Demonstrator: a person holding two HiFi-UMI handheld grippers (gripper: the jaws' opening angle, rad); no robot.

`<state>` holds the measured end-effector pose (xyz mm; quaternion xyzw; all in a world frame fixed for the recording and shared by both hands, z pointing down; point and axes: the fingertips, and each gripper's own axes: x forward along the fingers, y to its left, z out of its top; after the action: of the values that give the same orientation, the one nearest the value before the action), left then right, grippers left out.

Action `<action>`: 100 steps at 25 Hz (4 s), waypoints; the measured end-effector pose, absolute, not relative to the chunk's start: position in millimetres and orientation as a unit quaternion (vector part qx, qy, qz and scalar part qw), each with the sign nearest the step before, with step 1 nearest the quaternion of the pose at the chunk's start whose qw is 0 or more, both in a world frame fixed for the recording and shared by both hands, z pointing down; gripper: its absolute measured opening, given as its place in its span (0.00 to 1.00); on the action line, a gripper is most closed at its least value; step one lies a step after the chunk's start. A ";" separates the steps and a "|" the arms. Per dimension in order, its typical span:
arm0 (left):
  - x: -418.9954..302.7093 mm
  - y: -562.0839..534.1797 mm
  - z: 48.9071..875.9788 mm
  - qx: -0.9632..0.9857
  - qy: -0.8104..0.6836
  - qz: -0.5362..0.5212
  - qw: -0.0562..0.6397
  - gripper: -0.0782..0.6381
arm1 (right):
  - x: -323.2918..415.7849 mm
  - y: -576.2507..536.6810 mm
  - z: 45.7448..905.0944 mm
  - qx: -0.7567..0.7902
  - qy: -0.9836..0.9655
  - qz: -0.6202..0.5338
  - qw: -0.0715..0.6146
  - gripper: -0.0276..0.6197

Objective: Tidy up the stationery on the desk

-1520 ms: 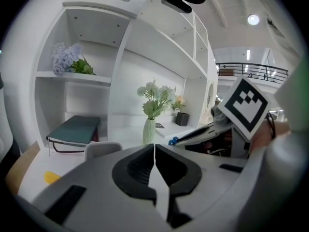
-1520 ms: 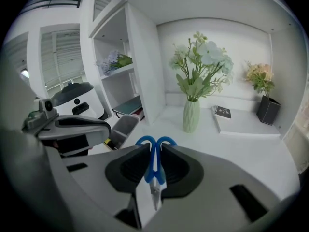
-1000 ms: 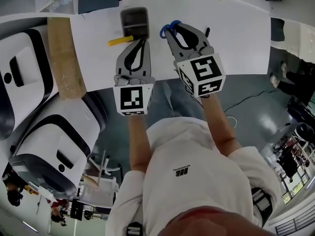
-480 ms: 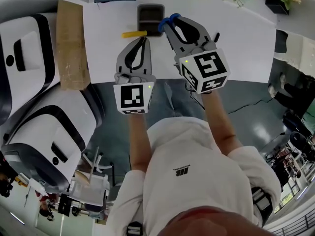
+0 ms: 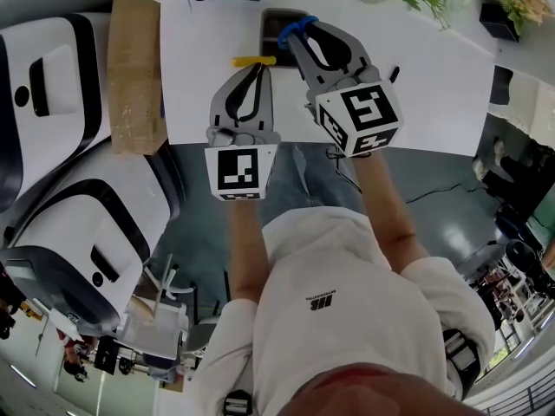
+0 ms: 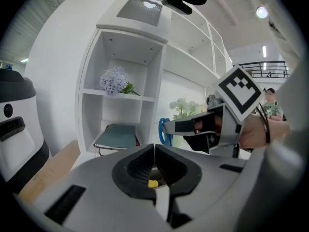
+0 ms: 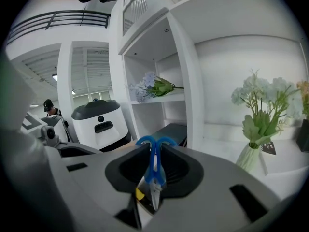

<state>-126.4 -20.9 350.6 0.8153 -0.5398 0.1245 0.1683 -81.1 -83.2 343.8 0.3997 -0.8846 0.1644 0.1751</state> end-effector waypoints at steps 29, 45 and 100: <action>-87.2 -38.8 361.9 0.834 -0.506 0.135 0.173 0.11 | -47.2 -67.0 398.8 0.402 -0.865 0.196 0.229 0.15; 29.0 -45.0 383.2 0.880 -0.410 0.163 0.174 0.11 | 90.7 -57.5 428.6 0.504 -0.796 0.245 0.228 0.15; -12.7 -36.1 369.2 0.861 -0.455 0.151 0.174 0.11 | 45.9 -70.9 385.0 0.468 -0.838 0.214 0.179 0.11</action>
<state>-12.7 -36.1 369.2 0.8605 -0.4546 0.1506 0.1735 45.9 -70.9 385.0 0.4683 -0.8382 0.2145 0.1793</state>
